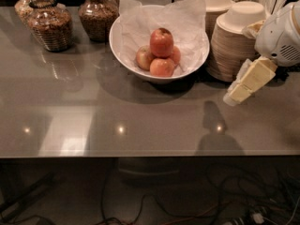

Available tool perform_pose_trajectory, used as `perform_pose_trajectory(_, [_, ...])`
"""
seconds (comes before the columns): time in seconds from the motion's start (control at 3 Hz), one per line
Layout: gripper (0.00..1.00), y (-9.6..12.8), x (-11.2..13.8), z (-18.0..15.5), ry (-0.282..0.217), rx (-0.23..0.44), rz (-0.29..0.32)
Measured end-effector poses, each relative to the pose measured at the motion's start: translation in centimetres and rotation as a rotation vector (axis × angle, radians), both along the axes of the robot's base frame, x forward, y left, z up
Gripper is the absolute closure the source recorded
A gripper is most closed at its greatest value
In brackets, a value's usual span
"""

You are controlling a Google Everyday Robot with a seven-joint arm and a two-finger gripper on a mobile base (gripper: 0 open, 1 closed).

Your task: Pick apple from white bowl

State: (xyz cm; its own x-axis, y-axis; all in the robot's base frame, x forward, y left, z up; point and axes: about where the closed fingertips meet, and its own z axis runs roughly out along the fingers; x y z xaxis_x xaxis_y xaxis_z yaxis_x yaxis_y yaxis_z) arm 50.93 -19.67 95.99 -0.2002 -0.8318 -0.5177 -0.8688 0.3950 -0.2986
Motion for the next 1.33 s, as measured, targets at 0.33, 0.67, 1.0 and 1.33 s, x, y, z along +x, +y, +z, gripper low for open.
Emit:
perform_pose_trajectory(0.33, [0.00, 2.2, 4.1, 0.7, -0.046, 0.153, 0.009])
perform_pose_trajectory(0.67, [0.00, 5.1, 8.0, 2.2, -0.070, 0.294, 0.035])
perform_pose_trajectory(1.0, [0.00, 8.6, 10.8, 3.6, -0.075, 0.385, 0.083])
perform_pose_trajectory(1.33, [0.00, 11.7, 13.1, 3.8, -0.077, 0.452, 0.142])
